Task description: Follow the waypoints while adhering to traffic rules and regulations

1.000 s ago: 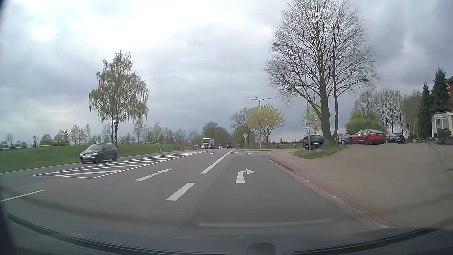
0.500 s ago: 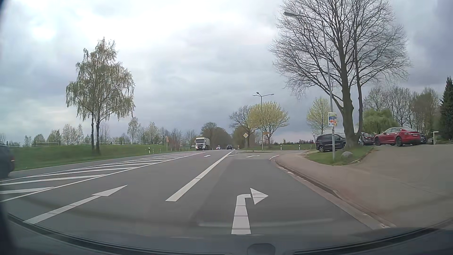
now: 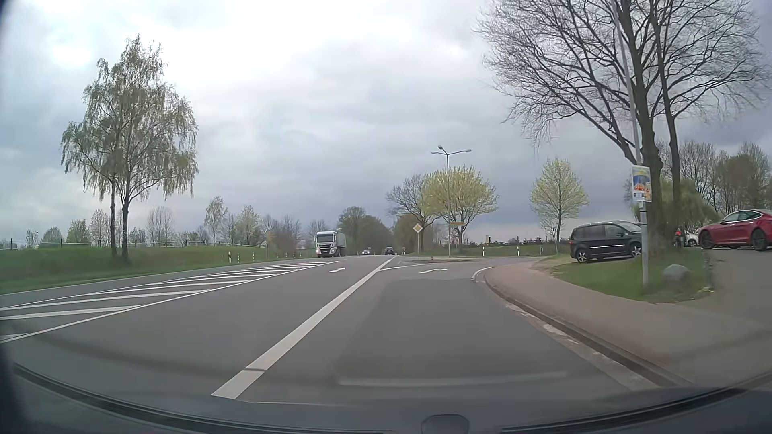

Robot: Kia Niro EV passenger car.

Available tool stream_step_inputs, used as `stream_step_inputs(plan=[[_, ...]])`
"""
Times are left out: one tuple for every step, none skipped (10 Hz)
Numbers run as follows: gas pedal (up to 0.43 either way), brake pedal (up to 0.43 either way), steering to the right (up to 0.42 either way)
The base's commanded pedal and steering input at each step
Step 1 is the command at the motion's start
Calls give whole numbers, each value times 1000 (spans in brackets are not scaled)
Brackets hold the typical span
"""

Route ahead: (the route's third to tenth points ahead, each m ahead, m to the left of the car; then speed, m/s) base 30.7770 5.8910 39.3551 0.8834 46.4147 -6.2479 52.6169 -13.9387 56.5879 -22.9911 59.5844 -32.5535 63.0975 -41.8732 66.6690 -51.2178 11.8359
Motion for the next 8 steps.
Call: stream_step_inputs(plan=[[110,0,5],[110,0,6],[110,0,8],[110,0,10],[110,0,12],[110,0,14],[110,0,14],[110,0,17]])
